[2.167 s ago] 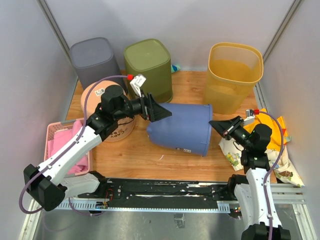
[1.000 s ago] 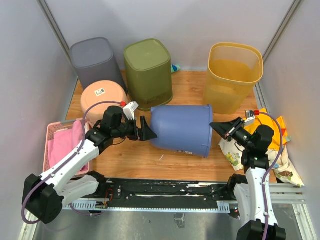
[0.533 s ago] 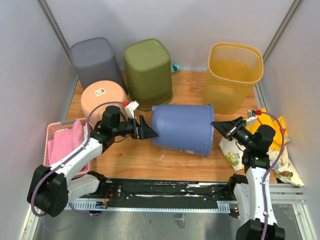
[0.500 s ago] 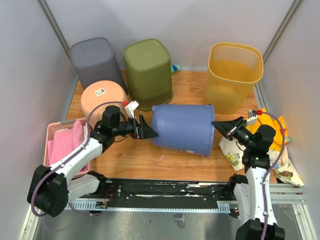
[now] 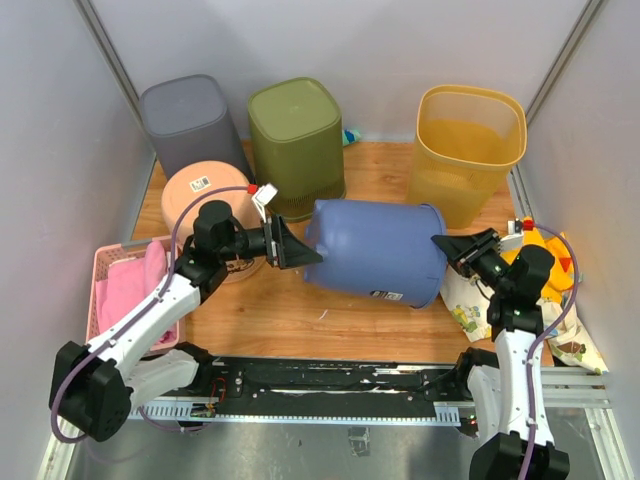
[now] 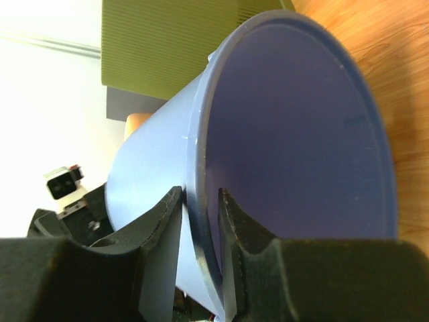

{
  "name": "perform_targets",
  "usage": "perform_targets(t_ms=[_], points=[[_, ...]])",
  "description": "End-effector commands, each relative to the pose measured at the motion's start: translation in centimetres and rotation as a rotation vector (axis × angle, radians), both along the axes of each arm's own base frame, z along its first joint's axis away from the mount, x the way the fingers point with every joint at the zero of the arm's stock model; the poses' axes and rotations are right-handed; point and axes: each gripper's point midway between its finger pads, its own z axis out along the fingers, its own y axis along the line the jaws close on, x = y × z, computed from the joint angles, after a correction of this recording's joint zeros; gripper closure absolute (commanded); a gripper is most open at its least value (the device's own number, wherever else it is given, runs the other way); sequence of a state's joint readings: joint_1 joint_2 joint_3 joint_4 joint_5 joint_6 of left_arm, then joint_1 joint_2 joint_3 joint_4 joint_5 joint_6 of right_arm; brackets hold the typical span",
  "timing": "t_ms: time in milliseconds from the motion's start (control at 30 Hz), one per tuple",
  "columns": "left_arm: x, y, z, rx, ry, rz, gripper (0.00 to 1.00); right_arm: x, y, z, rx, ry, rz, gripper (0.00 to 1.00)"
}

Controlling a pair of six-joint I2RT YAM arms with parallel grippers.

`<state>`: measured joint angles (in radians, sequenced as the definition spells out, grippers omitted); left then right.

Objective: Turn the large container upside down

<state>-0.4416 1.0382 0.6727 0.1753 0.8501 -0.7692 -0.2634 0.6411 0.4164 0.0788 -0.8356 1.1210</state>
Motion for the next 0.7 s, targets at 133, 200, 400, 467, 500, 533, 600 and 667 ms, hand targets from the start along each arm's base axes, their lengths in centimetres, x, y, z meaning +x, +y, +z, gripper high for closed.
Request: perform_targets(t_ms=[133,200,400,467,500,533,600,667], points=[[-2.4,-3.7,9.2,-0.166,-0.211,-0.137,0.11,-1.7,0.5,-5.4,0.047,0.246,0.015,0.68],[-2.5,-4.5,9.9,-0.174,-0.219,-0.148,0.11,-1.7,0.5,-5.5,0.056,0.255,0.013,0.66],[-1.5,-6.0,11.0,-0.186,-0.231,-0.147,0.11,-1.8,0.2,-7.0,0.059,0.322,-0.02,0.54],[-0.9,-6.5,10.9,-0.181,-0.226,-0.148,0.11,-2.0,-0.1,-7.8,0.041,0.354,-0.042,0.49],[-0.7,-6.7,10.8,-0.177,-0.223,-0.148,0.11,-2.1,-0.2,-8.1,0.028,0.367,-0.05,0.47],[-0.3,-7.0,10.5,-0.172,-0.215,-0.151,0.11,-2.2,-0.4,-8.4,0.013,0.379,-0.057,0.46],[0.0,-7.5,10.1,-0.17,-0.204,-0.159,0.11,-2.5,-0.7,-8.9,-0.031,0.399,-0.064,0.43],[0.2,-7.9,9.5,-0.168,-0.187,-0.165,0.11,-2.9,-1.2,-9.5,-0.09,0.431,-0.076,0.41]])
